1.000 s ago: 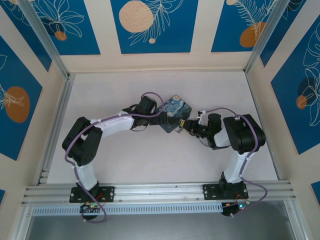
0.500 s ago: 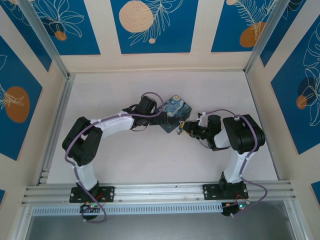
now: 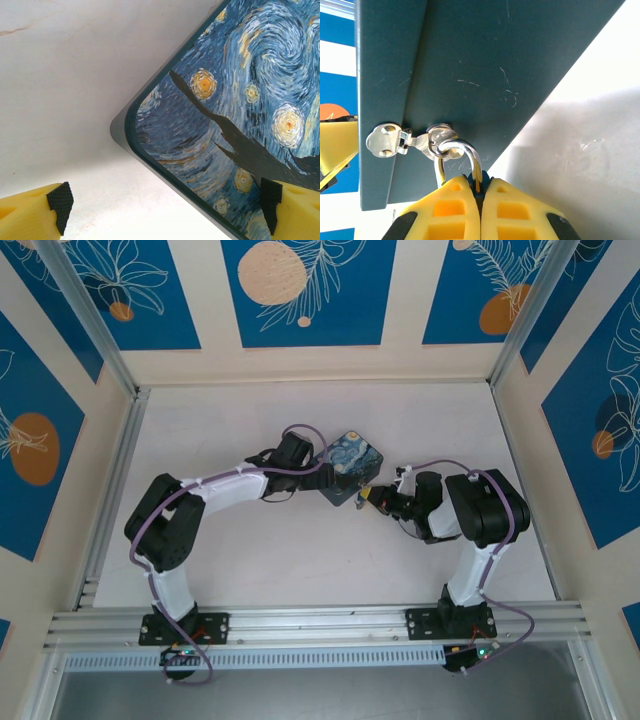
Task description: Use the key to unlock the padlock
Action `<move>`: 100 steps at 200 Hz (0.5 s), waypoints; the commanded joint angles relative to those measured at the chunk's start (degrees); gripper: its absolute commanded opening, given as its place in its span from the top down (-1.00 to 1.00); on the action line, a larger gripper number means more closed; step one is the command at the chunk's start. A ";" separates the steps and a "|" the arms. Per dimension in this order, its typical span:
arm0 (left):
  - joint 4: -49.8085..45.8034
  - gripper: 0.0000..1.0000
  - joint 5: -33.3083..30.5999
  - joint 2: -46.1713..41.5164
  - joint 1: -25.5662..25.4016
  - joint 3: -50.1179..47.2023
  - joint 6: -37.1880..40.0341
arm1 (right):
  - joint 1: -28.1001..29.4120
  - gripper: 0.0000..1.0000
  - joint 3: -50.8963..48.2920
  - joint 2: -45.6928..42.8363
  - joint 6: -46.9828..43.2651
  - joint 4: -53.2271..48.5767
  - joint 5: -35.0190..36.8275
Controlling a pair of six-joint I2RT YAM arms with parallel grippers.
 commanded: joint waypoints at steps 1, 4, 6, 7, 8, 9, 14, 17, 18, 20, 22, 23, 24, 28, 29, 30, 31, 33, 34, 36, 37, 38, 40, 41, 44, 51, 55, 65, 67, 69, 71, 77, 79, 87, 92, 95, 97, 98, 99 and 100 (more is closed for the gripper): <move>-16.31 -0.90 -3.90 5.06 0.22 -3.86 2.28 | -0.43 1.00 -0.65 -0.14 0.47 -5.37 2.86; -16.34 -0.90 -3.92 5.08 0.23 -3.84 2.28 | -0.38 1.00 -0.47 -0.33 0.62 -5.50 2.91; -16.38 -0.90 -3.91 5.07 0.23 -3.83 2.28 | -0.37 1.00 -0.42 -0.44 0.67 -5.58 2.98; -16.39 -0.90 -3.91 5.08 0.23 -3.83 2.28 | -0.36 1.00 -0.35 -0.51 0.67 -5.61 2.99; -16.35 -0.90 -3.86 5.09 0.18 -3.83 2.28 | -0.36 1.00 -0.28 -0.58 0.68 -5.67 2.95; -16.37 -0.90 -3.88 5.09 0.20 -3.87 2.28 | -0.36 1.00 -0.19 -0.66 0.68 -5.74 3.06; -16.32 -0.90 -3.83 5.09 0.21 -3.83 2.24 | -0.36 1.00 0.02 -1.01 0.78 -6.21 3.30; -16.33 -0.90 -3.82 5.09 0.20 -3.83 2.19 | -0.36 1.00 0.17 -1.21 0.84 -6.41 3.42; -16.32 -0.90 -3.82 5.09 0.21 -3.87 2.19 | -0.36 1.00 0.21 -1.24 0.85 -6.46 3.48; -16.31 -0.90 -3.82 5.05 0.22 -3.84 2.19 | -0.32 1.00 0.30 -1.40 0.79 -6.61 3.52; -16.37 -0.90 -3.81 5.15 0.23 -3.83 2.17 | -0.28 1.00 0.43 -1.61 0.84 -6.82 3.57; -16.34 -0.90 -3.81 5.12 0.23 -3.83 2.18 | -0.28 1.00 0.51 -1.66 0.80 -6.89 3.64; -16.37 -0.90 -3.81 5.11 0.23 -3.83 2.14 | -0.28 1.00 0.60 -1.73 0.83 -6.92 3.67; -16.31 -0.90 -3.81 5.09 0.18 -3.83 2.19 | -0.20 1.00 0.79 -2.03 0.78 -7.40 3.86; -16.31 -0.90 -3.86 5.14 0.20 -3.87 2.19 | -0.15 1.00 0.91 -2.13 0.78 -7.44 3.96; -16.31 -0.90 -3.84 5.20 0.21 -3.85 2.19 | -0.17 1.00 0.97 -2.19 0.77 -7.55 3.96; -16.35 -0.90 -3.83 5.23 0.22 -3.88 2.19 | -0.18 1.00 1.00 -2.21 0.73 -7.73 4.05; -16.34 -0.90 -3.75 5.26 0.22 -3.84 2.19 | -0.14 1.00 1.14 -2.34 0.74 -8.01 4.17; -16.28 -0.90 -3.78 5.22 0.23 -3.83 2.19 | -0.12 1.00 1.17 -2.42 0.75 -8.09 4.20; -16.30 -0.90 -3.76 5.26 0.23 -3.87 2.17 | -0.15 1.00 1.33 -2.59 0.74 -8.34 4.40; -16.26 -0.90 -3.74 5.22 0.23 -3.85 2.18 | -0.12 1.00 1.36 -2.64 0.76 -8.48 4.45; -16.24 -0.90 -3.74 5.24 0.23 -3.88 2.18 | -0.11 1.00 1.37 -2.66 0.76 -8.55 4.52; -16.27 -0.90 -3.73 5.26 0.23 -3.84 2.14 | -0.10 1.00 1.54 -2.80 0.77 -8.72 4.61; -16.24 -0.90 -3.73 5.26 0.23 -3.83 2.12 | -0.05 1.00 1.64 -2.87 0.77 -8.80 4.68; -16.29 -0.90 -3.73 5.33 0.23 -3.83 2.18 | -0.04 1.00 1.79 -3.04 0.72 -9.06 4.87; -16.23 -0.90 -3.72 5.36 0.22 -3.85 2.03 | 0.02 1.00 2.09 -3.48 0.81 -9.52 5.30; -16.28 -0.89 -3.64 5.44 0.20 -3.75 2.05 | 0.12 1.00 2.28 -3.63 0.88 -10.01 5.64; -16.20 -0.89 -3.56 5.53 0.22 -3.74 2.03 | 0.24 1.00 2.81 -4.22 0.95 -10.95 6.43; -16.24 -0.89 -3.55 5.53 0.16 -3.74 2.02 | 0.32 1.00 2.91 -4.23 1.08 -11.12 6.56; -16.24 -0.89 -3.55 5.53 0.16 -3.76 2.06 | 0.29 1.00 2.95 -4.32 1.11 -11.29 6.75; -16.18 -0.89 -3.57 5.60 0.21 -3.74 2.09 | 0.31 1.00 3.01 -4.34 1.16 -11.51 6.97; -16.19 -0.89 -3.42 5.62 0.23 -3.74 2.01 | 0.49 1.00 3.27 -4.57 1.37 -11.87 7.57; -16.21 -0.89 -3.39 5.66 0.23 -3.74 2.01 | 0.50 1.00 3.31 -4.59 1.53 -12.25 7.75; -16.21 -0.89 -3.38 5.73 0.22 -3.74 2.01 | 0.73 1.00 3.72 -4.61 1.78 -12.75 8.42; -16.12 -0.88 -3.38 5.77 0.20 -3.78 2.01 | 0.85 1.00 3.87 -4.63 1.95 -12.93 8.70; -16.05 -0.88 -3.35 5.79 0.22 -3.74 1.97 | 0.88 1.00 3.93 -4.65 2.26 -13.05 8.98; -16.11 -0.88 -3.30 5.79 0.20 -3.76 2.00 | 0.87 1.00 4.04 -4.58 2.37 -13.16 9.11; -16.08 -0.88 -3.30 5.79 0.21 -3.75 2.01 | 0.96 1.00 4.08 -4.59 2.45 -13.13 9.18; -16.06 -0.88 -3.29 5.80 0.22 -3.75 1.97 | 1.00 1.00 4.09 -4.60 2.53 -13.12 9.25; -16.05 -0.88 -3.33 5.80 0.22 -3.74 1.95 | 1.02 1.00 4.10 -4.61 2.53 -13.11 9.33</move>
